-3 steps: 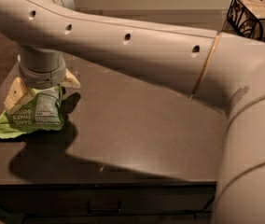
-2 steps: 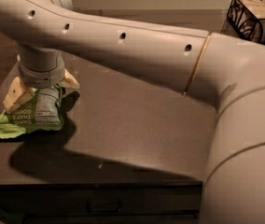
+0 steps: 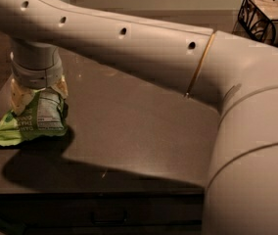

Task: Pick green rice chip bag

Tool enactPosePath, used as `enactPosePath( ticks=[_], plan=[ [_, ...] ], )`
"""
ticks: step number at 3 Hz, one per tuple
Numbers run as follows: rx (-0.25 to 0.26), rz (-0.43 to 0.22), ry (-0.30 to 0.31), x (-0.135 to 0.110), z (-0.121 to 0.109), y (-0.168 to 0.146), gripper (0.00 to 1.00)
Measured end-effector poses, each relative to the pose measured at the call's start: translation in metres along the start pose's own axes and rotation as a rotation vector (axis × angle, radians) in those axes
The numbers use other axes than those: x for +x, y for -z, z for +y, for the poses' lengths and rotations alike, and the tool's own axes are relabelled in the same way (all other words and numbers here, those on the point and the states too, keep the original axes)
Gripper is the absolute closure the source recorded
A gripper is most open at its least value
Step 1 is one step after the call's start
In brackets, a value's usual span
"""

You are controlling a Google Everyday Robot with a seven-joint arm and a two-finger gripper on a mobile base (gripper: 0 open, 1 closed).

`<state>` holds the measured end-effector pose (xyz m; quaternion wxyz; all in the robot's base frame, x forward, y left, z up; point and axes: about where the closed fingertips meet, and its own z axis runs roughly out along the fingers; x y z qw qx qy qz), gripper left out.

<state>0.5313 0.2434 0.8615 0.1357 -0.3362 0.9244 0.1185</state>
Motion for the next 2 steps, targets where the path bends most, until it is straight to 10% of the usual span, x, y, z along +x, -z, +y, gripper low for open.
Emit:
enactPosePath(
  ticks=[2],
  plan=[
    [-0.006, -0.008, 0.007, 0.003, -0.003, 0.015, 0.98]
  ],
)
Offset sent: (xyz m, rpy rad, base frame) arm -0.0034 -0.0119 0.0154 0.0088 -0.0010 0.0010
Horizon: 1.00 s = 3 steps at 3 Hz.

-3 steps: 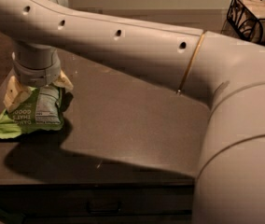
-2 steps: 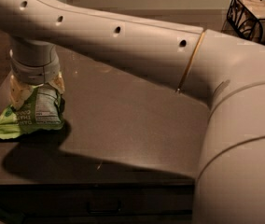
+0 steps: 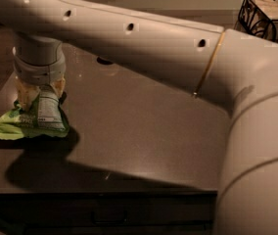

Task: Pick green rice chip bag

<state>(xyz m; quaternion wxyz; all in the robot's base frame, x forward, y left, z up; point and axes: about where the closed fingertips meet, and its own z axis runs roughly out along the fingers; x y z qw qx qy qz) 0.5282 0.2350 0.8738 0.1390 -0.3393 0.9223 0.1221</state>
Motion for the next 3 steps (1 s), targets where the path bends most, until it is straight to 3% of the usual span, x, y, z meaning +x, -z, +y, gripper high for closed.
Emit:
enactPosePath(
  ticks=[1, 3],
  plan=[
    [-0.009, -0.029, 0.015, 0.002, -0.002, 0.017, 1.0],
    [-0.015, -0.133, 0.07, 0.01, -0.015, 0.079, 1.0]
  ],
)
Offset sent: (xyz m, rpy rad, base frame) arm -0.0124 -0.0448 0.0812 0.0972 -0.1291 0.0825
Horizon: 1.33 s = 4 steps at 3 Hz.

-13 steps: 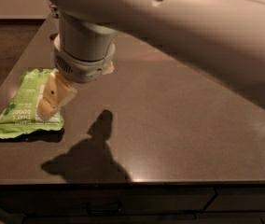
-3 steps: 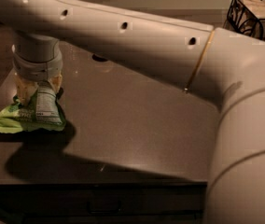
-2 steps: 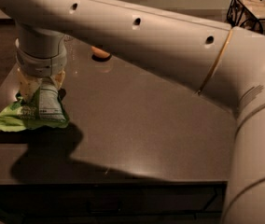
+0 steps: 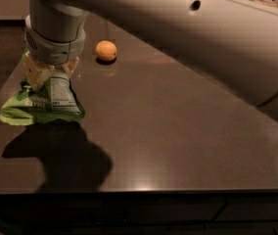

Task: Pick green rice chip bag

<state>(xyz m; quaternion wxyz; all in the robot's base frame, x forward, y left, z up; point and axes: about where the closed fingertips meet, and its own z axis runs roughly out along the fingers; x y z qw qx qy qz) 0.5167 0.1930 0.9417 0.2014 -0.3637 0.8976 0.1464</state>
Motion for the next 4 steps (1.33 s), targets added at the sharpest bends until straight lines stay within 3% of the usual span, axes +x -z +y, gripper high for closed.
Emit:
enactPosePath(
  ticks=[2, 4],
  plan=[
    [0.001, -0.076, 0.019, 0.006, -0.011, 0.046, 1.0],
    [0.013, -0.152, -0.002, 0.012, -0.017, 0.064, 1.0]
  ],
)
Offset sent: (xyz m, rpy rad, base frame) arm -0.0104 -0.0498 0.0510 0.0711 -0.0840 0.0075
